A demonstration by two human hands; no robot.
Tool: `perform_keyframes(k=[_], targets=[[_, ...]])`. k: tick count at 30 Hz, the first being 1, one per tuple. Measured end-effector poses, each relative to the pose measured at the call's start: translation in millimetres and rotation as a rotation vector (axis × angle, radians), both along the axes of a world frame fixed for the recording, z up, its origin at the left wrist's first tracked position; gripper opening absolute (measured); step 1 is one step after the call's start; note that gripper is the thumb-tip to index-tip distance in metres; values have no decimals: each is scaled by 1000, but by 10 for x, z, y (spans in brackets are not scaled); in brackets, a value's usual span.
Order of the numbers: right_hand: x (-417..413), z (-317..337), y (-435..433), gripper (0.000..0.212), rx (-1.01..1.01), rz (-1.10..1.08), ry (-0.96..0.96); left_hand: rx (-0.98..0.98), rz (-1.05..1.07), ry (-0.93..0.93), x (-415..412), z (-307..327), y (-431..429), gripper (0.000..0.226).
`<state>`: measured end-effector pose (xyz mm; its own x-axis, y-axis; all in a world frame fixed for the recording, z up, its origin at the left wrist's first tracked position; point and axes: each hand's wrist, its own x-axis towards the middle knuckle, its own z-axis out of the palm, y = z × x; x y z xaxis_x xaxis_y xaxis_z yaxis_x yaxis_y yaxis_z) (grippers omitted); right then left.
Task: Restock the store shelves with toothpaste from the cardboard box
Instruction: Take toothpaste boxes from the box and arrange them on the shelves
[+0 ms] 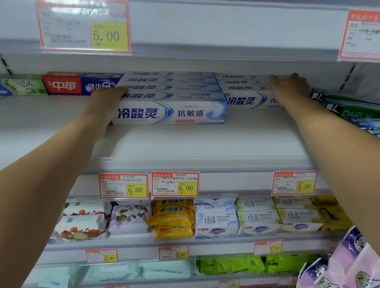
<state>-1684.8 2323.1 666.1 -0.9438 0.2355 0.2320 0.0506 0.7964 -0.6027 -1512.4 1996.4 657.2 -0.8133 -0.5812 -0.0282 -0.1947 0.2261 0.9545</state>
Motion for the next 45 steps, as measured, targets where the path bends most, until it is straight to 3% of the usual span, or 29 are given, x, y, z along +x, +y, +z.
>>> perform_keyframes(k=[4, 8, 11, 18, 23, 28, 33, 37, 41, 45], targets=[[-73, 10, 30, 54, 2, -36, -47, -82, -18, 15, -43, -55, 3, 21], [-155, 99, 78, 19, -29, 34, -114, -205, -2, -5, -75, -86, -4, 29], [-198, 91, 99, 21, -17, 57, -110, -402, 23, -10, -66, -100, -25, 37], [-169, 52, 97, 15, 65, 58, -52, -550, 136, 124, -38, -95, 98, 32], [-4, 92, 160, 40, 111, 81, 19, -834, 120, 177, 27, -22, 227, 34], [230, 324, 716, 27, 273, 210, 91, -1181, -98, 250, 87, 56, 519, 32], [516, 367, 1078, 49, 395, 333, -211, -1186, -350, 149, -45, -9, 1116, 34], [498, 309, 1138, 53, 390, 335, -134, -1272, -401, 146, -211, -116, 1471, 51], [470, 271, 1068, 72, 493, 264, -193, -1315, -382, 262, -241, -192, 1458, 58], [502, 332, 1037, 54, 569, 242, -315, -1293, -395, 261, -232, -184, 1433, 56]])
